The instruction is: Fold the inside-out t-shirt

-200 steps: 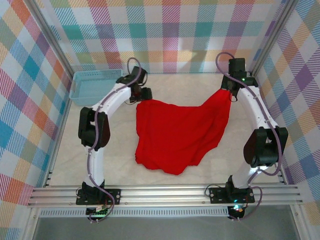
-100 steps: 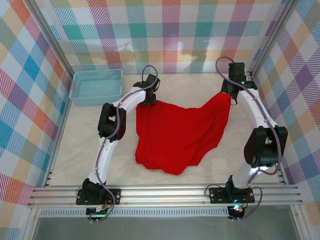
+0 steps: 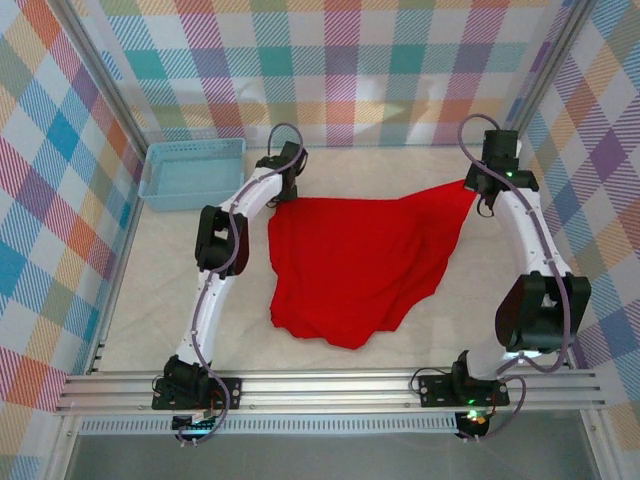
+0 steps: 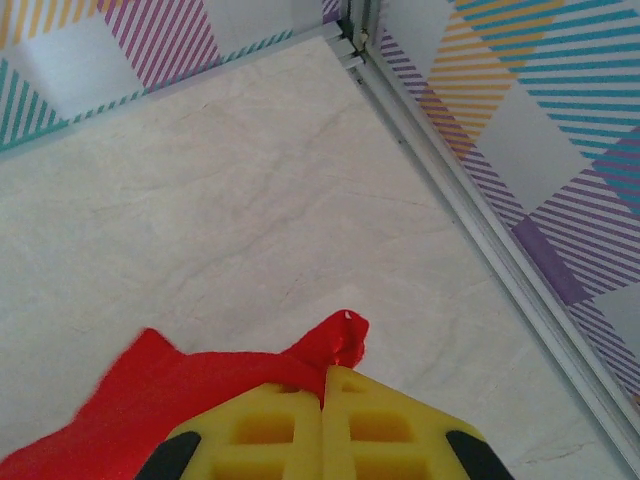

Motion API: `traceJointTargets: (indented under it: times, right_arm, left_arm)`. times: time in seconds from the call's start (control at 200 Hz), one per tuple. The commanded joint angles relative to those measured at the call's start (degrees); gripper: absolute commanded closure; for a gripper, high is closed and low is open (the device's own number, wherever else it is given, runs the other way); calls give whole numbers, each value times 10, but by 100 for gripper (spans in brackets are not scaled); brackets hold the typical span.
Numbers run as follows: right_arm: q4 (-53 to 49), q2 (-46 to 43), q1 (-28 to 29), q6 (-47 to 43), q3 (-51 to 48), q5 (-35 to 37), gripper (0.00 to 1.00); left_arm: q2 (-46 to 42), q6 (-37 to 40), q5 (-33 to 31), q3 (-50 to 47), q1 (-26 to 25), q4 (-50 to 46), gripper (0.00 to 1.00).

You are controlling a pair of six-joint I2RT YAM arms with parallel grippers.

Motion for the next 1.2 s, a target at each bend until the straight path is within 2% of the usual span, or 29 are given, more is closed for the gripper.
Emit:
traceJointTargets:
  times: [0.0, 0.135, 0.255, 0.375, 0.455, 0.645, 0.735, 0.945, 1.135, 1.195]
  right_arm:
    - [3, -20, -2, 12, -5, -6, 100]
    - [-5, -19, -1, 12, 0, -2, 100]
    - [-20, -27, -2, 19, 6, 21, 100]
    - [-38, -53, -8, 38, 8, 49, 100]
    - [-50, -78, -20, 53, 7, 65, 100]
    - [-58, -137, -52, 70, -9, 62, 100]
    - [-52, -159, -55, 68, -16, 41, 100]
    - [-15, -228, -55, 59, -45, -77, 100]
    - [-48, -246, -56, 51, -33, -45, 100]
    - [-50, -243, -56, 52, -33, -55, 100]
  left_arm:
    - [-18, -1, 7, -12, 0, -9, 85]
    - [-52, -5, 37, -48, 0, 7, 100]
    - [-118, -4, 68, -113, 2, 39, 100]
    - [-242, -14, 156, -246, 22, 124, 100]
    - [-339, -29, 236, -347, 47, 195, 100]
    - [-533, -102, 390, -538, 134, 341, 100]
    - [-606, -138, 433, -603, 162, 391, 100]
    - [-741, -215, 504, -696, 171, 503, 100]
    - [-836, -262, 550, -735, 170, 560, 100]
    - [-852, -282, 574, -737, 170, 581, 100]
